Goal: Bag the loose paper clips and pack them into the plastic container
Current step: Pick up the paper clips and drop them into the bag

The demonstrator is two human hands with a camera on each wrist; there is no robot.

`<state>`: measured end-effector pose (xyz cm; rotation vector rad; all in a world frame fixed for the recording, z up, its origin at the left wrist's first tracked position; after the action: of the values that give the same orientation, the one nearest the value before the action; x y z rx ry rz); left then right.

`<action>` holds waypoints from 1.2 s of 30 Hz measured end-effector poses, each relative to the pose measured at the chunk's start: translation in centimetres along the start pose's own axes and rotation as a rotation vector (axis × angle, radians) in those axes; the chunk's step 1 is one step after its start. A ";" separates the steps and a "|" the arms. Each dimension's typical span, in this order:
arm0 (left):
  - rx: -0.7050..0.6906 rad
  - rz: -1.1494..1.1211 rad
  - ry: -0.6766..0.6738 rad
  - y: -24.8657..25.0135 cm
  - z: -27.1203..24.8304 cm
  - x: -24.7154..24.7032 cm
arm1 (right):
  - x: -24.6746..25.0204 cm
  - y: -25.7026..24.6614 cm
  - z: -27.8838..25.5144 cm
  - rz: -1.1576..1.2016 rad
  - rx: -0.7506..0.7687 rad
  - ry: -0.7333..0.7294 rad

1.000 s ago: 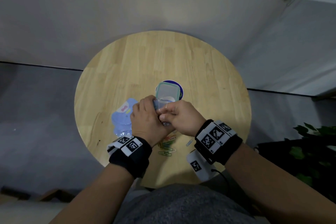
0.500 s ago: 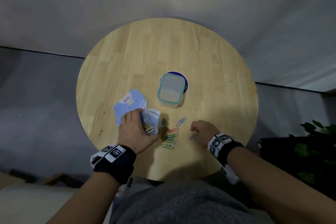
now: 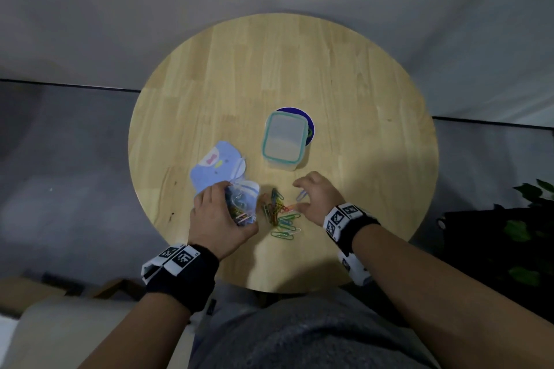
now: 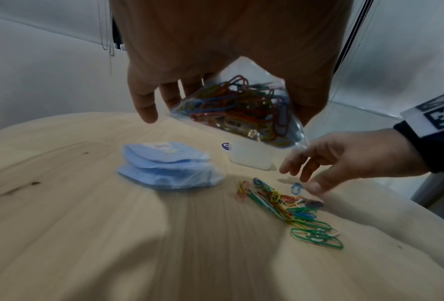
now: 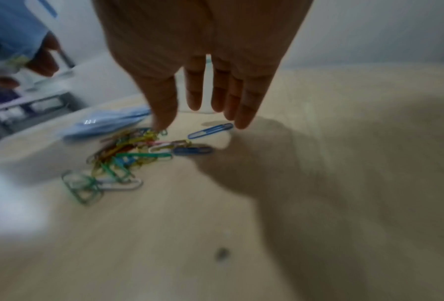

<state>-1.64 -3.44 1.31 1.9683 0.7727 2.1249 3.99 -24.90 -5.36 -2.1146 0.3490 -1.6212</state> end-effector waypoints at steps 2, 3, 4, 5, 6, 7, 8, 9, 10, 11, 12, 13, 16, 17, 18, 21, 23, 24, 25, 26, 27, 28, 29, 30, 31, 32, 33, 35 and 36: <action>0.009 0.001 -0.009 -0.1 -0.2 -0.2 | -0.8 -0.2 -0.7 -0.123 0.057 -0.151; 0.014 0.000 -0.016 -0.2 -0.3 -0.3 | -1.1 -0.4 -1.0 -0.177 0.087 -0.194; 0.017 -0.001 -0.021 -0.2 -0.4 -0.4 | -1.4 -0.7 -1.2 -0.222 0.110 -0.220; 0.018 -0.003 -0.023 -0.1 -0.5 -0.5 | -1.7 -1.1 -1.4 -0.256 0.129 -0.234; 0.019 -0.005 -0.025 -0.1 -0.5 -0.6 | -2.1 -1.5 -1.6 -0.281 0.144 -0.240; 0.020 -0.006 -0.027 0.0 -0.6 -0.7 | -2.5 -1.9 -1.7 -0.299 0.156 -0.241; 0.021 -0.008 -0.030 0.1 -0.7 -0.8 | -2.9 -2.2 -1.8 -0.307 0.164 -0.238; 0.018 -0.010 -0.031 0.2 -0.7 -0.9 | -3.2 -2.4 -1.8 -0.306 0.166 -0.229; 0.016 -0.012 -0.030 0.2 -0.7 -0.9 | -3.3 -2.6 -1.8 -0.301 0.163 -0.218; 0.015 -0.013 -0.027 0.2 -0.6 -0.9 | -3.4 -2.7 -1.8 -0.293 0.162 -0.209; 0.018 -0.013 -0.026 0.2 -0.6 -1.0 | -3.4 -2.7 -1.8 -0.284 0.169 -0.197; 0.019 -0.012 -0.024 0.1 -0.6 -1.0 | -3.4 -2.7 -1.8 -0.278 0.181 -0.188; 0.016 -0.010 -0.025 0.0 -0.6 -1.0 | -3.2 -2.5 -1.7 -0.300 0.228 -0.162; 0.014 -0.010 -0.024 0.0 -0.6 -1.0 | -3.2 -2.4 -1.7 -0.311 0.235 -0.155; 0.013 -0.012 -0.025 0.0 -0.6 -1.1 | -3.1 -2.3 -1.8 -0.320 0.239 -0.149; 0.012 -0.017 -0.028 0.1 -0.6 -1.4 | -2.9 -2.4 -1.9 -0.332 0.245 -0.125; 0.009 -0.022 -0.039 0.2 -0.5 -1.8 | -2.6 -2.3 -2.0 -0.341 0.239 -0.101; 0.007 -0.025 -0.046 0.1 -0.5 -2.0 | -2.4 -2.1 -2.0 -0.344 0.230 -0.092; 0.004 -0.027 -0.051 0.2 -0.5 -2.2 | -2.3 -1.9 -2.1 -0.345 0.215 -0.086; 0.001 -0.029 -0.055 0.3 -0.5 -2.5 | -2.1 -1.6 -2.2 -0.344 0.195 -0.086; -0.003 -0.030 -0.059 0.3 -0.4 -2.7 | -1.9 -1.3 -2.3 -0.340 0.175 -0.090; -0.008 -0.032 -0.065 0.5 -0.4 -3.0 | -1.7 -1.1 -2.3 -0.335 0.159 -0.095; -0.013 -0.035 -0.071 0.6 -0.4 -3.2 | -1.4 -1.0 -2.3 -0.330 0.145 -0.097; -0.015 -0.040 -0.077 0.7 -0.3 -3.5 | -1.0 -0.9 -2.2 -0.323 0.133 -0.094; -0.016 -0.047 -0.082 0.8 -0.2 -3.7 | -0.5 -0.9 -2.2 -0.313 0.118 -0.090; -0.016 -0.055 -0.084 0.9 -0.2 -3.9 | 0.0 -0.9 -2.2 -0.294 0.099 -0.083; -0.018 -0.061 -0.083 1.0 -0.1 -4.1 | 0.6 -0.9 -2.2 -0.258 0.072 -0.075; -0.020 -0.068 -0.086 1.3 0.1 -4.3 | 2.0 -0.8 -2.2 -0.117 -0.010 -0.043; -0.024 -0.072 -0.087 1.5 0.2 -4.4 | 2.8 -0.8 -2.1 -0.026 -0.060 -0.018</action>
<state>-0.54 -6.58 -1.95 1.9757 0.7869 1.9853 2.73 -25.89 -2.21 -2.1854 0.3703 -1.6243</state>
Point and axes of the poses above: each hand's wrist, its own z-axis towards the middle knuckle, its own x-axis out of the back of the hand, y = z × x, the point moved 8 cm from there along z, towards the middle knuckle, and after that the axes turned 15 degrees about y, right-handed, at the moved point
